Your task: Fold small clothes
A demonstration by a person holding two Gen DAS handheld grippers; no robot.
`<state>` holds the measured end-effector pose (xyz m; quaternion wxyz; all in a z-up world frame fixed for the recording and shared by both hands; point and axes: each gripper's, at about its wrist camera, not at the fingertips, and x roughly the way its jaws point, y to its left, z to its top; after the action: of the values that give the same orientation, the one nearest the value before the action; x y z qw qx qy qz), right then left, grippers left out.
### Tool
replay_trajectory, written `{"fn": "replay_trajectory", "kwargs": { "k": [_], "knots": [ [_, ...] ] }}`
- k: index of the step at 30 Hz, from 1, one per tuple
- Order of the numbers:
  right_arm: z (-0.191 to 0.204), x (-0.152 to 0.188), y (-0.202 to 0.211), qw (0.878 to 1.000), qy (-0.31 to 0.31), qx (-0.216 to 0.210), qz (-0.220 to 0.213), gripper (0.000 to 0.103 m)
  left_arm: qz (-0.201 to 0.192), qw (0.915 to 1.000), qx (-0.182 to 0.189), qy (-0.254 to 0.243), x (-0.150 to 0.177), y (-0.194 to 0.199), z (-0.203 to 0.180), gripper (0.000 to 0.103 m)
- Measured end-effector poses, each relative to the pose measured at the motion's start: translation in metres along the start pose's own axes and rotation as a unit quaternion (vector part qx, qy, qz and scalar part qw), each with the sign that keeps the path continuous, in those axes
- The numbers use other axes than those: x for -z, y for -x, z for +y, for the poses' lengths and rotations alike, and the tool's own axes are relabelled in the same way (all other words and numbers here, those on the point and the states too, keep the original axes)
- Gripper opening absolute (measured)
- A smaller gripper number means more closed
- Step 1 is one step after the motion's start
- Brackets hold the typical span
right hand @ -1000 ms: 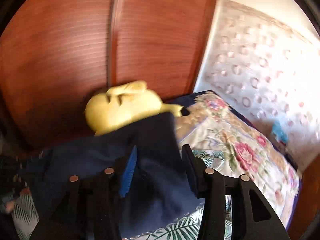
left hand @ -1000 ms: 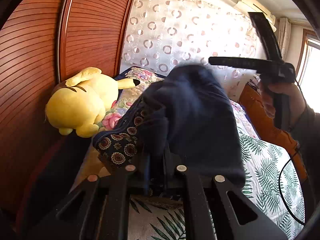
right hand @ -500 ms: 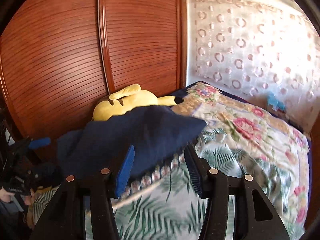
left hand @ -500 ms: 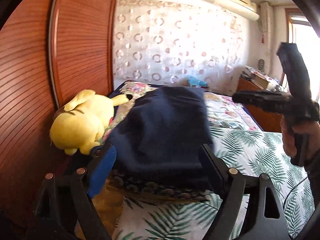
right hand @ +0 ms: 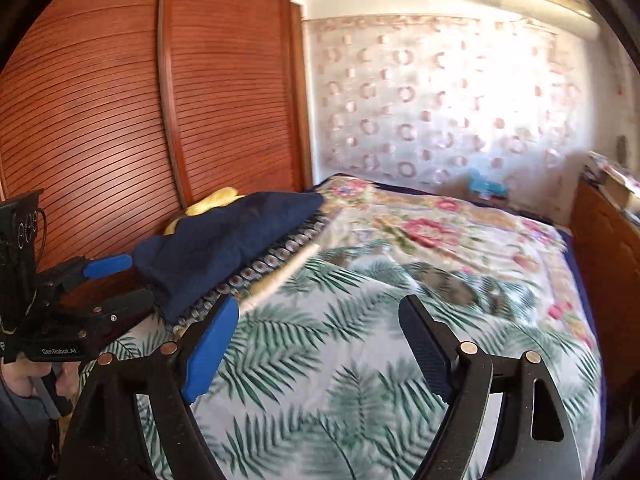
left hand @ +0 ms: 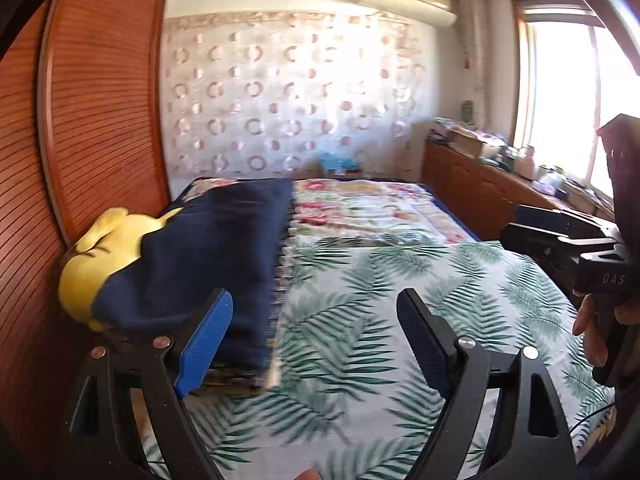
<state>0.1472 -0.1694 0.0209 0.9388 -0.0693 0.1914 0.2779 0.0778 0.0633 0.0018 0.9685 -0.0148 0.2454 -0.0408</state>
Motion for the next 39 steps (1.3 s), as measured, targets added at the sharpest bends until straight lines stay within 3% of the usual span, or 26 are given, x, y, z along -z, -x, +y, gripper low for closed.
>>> {"fn": "replay_trajectory", "kwargs": {
  "k": [9,19,28,39],
  "knots": [
    [0.011,0.023,0.07,0.996,-0.043,0.075,-0.038,0.084,-0.01,0.9992,0.033,-0.019,-0.01,0.02,-0.051,0.085],
    [0.049,0.037,0.115,0.987,-0.07,0.122,-0.083,0.084,-0.03,0.9989,0.022,-0.027,-0.03,0.039,-0.08,0.085],
    [0.081,0.051,0.122,0.98,-0.077,0.146,-0.11,0.084,-0.057,0.9977,0.016,-0.033,-0.04,0.062,-0.088,0.085],
    [0.083,0.061,0.116,0.98,-0.083,0.147,-0.109,0.084,-0.062,0.9977,0.006,-0.027,-0.038,0.064,-0.084,0.085]
  ]
}}
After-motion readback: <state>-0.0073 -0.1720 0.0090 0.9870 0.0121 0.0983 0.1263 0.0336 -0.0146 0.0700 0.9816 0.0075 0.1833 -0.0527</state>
